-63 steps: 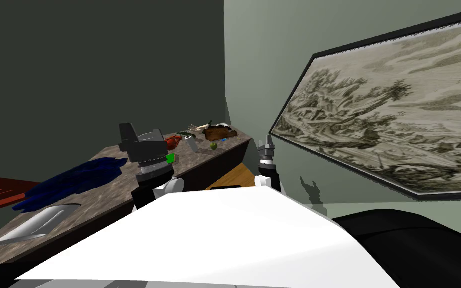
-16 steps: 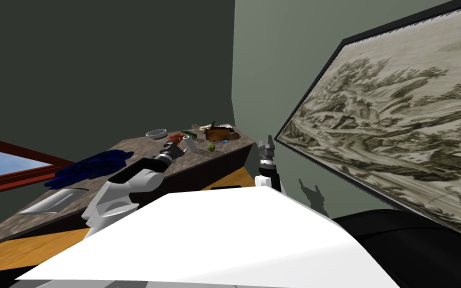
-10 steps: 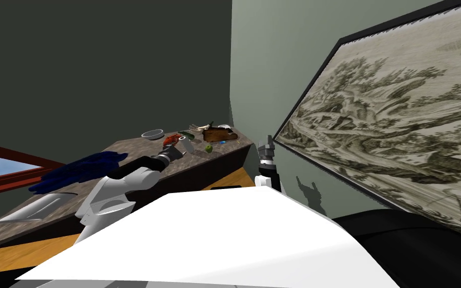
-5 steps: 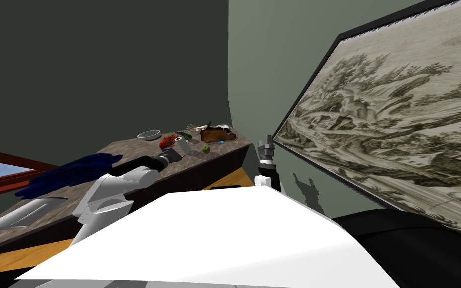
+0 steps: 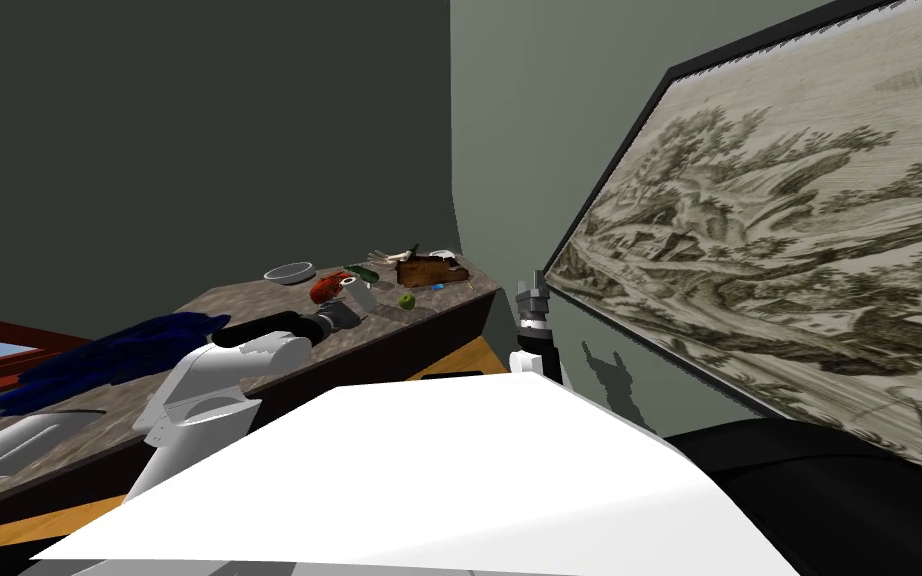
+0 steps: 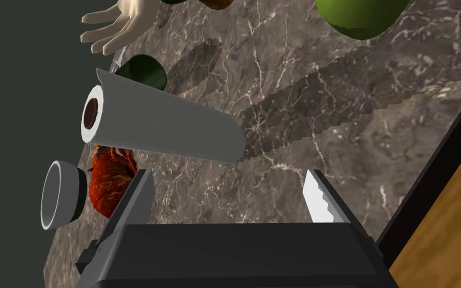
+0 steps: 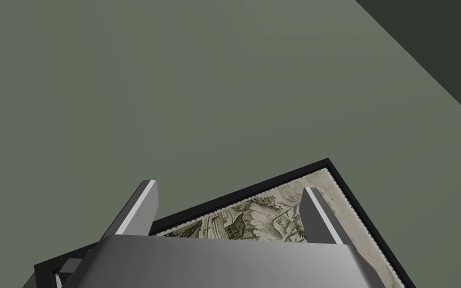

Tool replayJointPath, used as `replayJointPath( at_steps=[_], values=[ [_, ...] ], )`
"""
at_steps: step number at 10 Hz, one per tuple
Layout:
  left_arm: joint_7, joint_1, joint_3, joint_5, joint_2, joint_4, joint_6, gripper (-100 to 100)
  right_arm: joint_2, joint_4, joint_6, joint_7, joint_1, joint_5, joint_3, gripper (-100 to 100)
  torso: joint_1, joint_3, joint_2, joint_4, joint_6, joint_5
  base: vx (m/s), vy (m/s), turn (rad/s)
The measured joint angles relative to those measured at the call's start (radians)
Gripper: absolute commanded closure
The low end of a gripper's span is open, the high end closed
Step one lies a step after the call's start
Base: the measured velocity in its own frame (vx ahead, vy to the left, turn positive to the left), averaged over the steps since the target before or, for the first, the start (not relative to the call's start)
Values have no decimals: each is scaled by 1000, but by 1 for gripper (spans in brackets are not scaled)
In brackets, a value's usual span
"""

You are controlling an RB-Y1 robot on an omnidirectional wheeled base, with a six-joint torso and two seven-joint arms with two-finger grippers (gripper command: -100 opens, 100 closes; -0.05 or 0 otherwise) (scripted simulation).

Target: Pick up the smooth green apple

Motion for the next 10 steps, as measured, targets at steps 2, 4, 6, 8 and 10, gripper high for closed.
replayJointPath(
  at_steps=[2, 4, 6, 8, 10],
  values=[
    [22, -7, 15, 12, 6, 11, 50, -100, 0, 0, 0, 0, 0, 0, 0, 0, -1, 0, 0, 0, 0, 0, 37, -55, -51],
    [54, -19, 28, 17, 7, 29, 107, -100, 0, 0, 0, 0, 0, 0, 0, 0, -1, -1, -1, 0, 0, 0, 47, -54, -48],
    [72, -22, 36, 23, 8, 38, 152, -100, 0, 0, 0, 0, 0, 0, 0, 0, 1, 0, 1, 0, 0, 0, 25, -34, -29],
    [104, -29, 51, 27, 8, 43, 210, -100, 0, 0, 0, 0, 0, 0, 0, 0, 0, 0, 0, 0, 0, 0, 41, -42, -57],
    [133, -35, 73, 43, 12, 58, 269, -100, 0, 0, 0, 0, 0, 0, 0, 0, 0, 0, -1, 0, 0, 0, 55, -57, -64]
  ],
)
